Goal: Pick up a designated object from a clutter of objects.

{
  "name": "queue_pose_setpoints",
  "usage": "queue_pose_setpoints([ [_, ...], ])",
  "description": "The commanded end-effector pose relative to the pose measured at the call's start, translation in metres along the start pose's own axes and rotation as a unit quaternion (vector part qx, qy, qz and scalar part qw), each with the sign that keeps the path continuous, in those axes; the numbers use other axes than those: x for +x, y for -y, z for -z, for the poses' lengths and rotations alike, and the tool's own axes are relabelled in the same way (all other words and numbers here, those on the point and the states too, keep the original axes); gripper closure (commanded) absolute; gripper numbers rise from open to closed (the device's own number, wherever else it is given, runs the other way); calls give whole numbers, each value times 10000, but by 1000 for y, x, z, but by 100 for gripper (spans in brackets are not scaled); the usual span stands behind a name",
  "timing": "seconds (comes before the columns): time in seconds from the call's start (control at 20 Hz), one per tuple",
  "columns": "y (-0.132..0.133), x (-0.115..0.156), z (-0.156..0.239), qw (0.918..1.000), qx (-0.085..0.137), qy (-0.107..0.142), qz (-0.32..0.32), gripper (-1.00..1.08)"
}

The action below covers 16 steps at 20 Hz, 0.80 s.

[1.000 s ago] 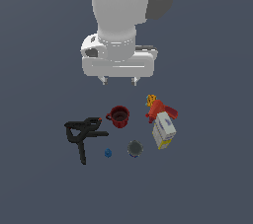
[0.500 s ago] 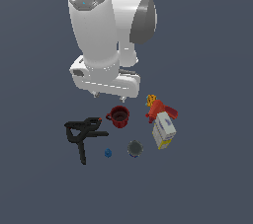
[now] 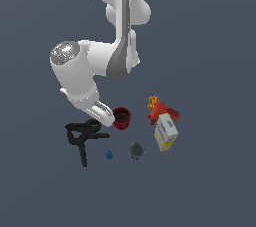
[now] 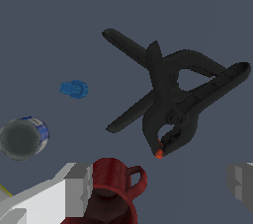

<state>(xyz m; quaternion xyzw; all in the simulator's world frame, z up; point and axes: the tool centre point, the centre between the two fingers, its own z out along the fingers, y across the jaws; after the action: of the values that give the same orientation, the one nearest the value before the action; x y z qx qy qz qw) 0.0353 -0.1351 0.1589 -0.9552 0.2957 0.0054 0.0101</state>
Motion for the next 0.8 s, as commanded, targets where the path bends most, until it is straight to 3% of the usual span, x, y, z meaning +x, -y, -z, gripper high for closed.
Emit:
queue_pose_setpoints([
  [0.0,-14,10,-20,9992,-13,-29,-393,-92],
  [0.35,-41,23,-54,9944,-58,-78,-1052,-92],
  [0.75,-46,25,-62,9932,-72,-81,-1159,-92],
])
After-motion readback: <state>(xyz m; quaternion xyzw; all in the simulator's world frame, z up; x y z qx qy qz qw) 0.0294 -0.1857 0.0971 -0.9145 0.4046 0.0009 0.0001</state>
